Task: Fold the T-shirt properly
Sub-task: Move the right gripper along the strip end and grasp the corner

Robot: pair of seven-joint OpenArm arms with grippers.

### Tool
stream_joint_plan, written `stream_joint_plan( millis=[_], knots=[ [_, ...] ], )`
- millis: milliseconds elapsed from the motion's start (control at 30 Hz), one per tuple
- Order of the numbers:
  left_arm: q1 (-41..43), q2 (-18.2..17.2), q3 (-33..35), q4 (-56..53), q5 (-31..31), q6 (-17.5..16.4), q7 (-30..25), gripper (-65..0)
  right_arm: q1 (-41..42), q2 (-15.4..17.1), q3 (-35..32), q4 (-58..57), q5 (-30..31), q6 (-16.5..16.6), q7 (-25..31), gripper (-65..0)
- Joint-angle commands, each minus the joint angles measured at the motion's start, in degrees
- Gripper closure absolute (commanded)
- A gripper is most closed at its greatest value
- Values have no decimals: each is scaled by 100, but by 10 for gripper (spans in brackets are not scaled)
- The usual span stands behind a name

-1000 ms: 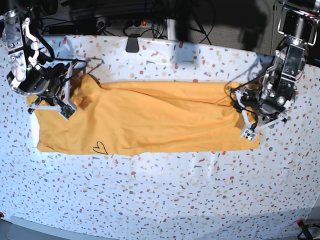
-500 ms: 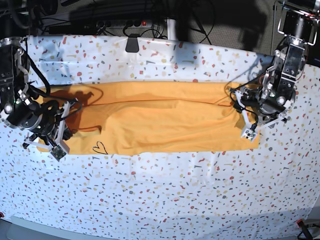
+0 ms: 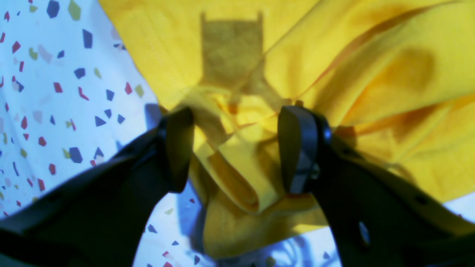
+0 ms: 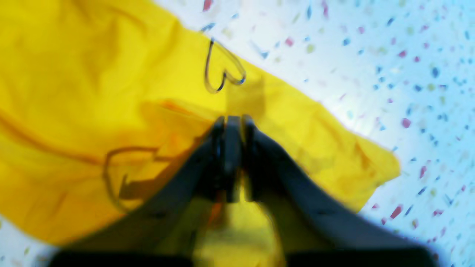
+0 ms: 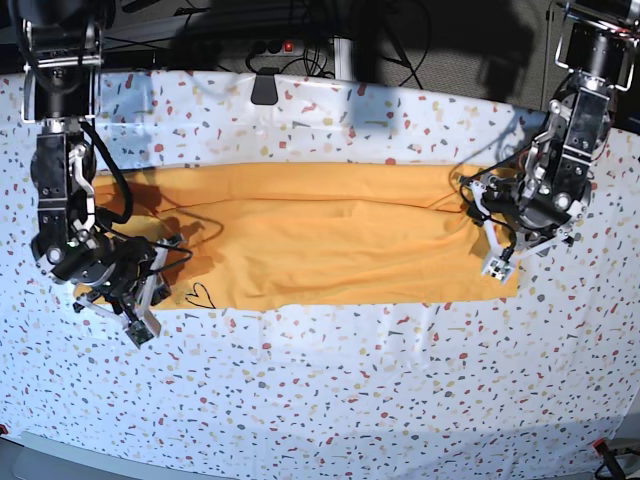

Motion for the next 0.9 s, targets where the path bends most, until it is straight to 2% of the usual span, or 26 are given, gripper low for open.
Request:
stream_joint_plan(
  millis=[0,67,100,167,200,267,300,400,467,600,700,767,867],
  knots=[
    [-76,-50,-33,83,2,7,2,-356,184,48,44,55,-151,33,315,-210],
    [-76,-50,-33,83,2,7,4,-356,214,35,44,44,-619,-15,579,-304],
    [-76,-52,-33,83,2,7,4,-356,232,39,44,44,-883,-111,619,-329],
    [-76,-52,-33,83,4,7,7,-356,260,46,44,44,-1357,-481,553,-334],
    [-76,-50,-33,83,2,9,4,-356,262,57,44,46,-1322,-643,372,-334],
    [-76,-50,-33,83,4,7,2,-356,273,61,44,63,-739,-656,-210,-334],
    [-76,-52,-33,83,4,4,2,-356,273,57,44,94,-378,-522,-496,-333],
    [-79,-50,-33,83,4,7,2,-356,254,57,46,378,555,175,-975,-294],
    [-76,-50,-33,83,4,7,4,-356,192,57,52,839,955,202,-1102,-250],
    [-76,-50,-33,83,2,17,2,-356,-111,52,50,2050,1606,202,-2028,-245],
    [-79,-50,-33,83,2,15,0,-356,-562,50,50,2446,1331,155,-2264,-245],
    [-76,-52,-33,83,2,11,0,-356,-905,15,50,2417,811,-267,-2262,-245],
    [-76,-48,-33,83,-2,15,-79,-356,-1362,-24,50,2400,120,-678,-2079,-245]
  ],
)
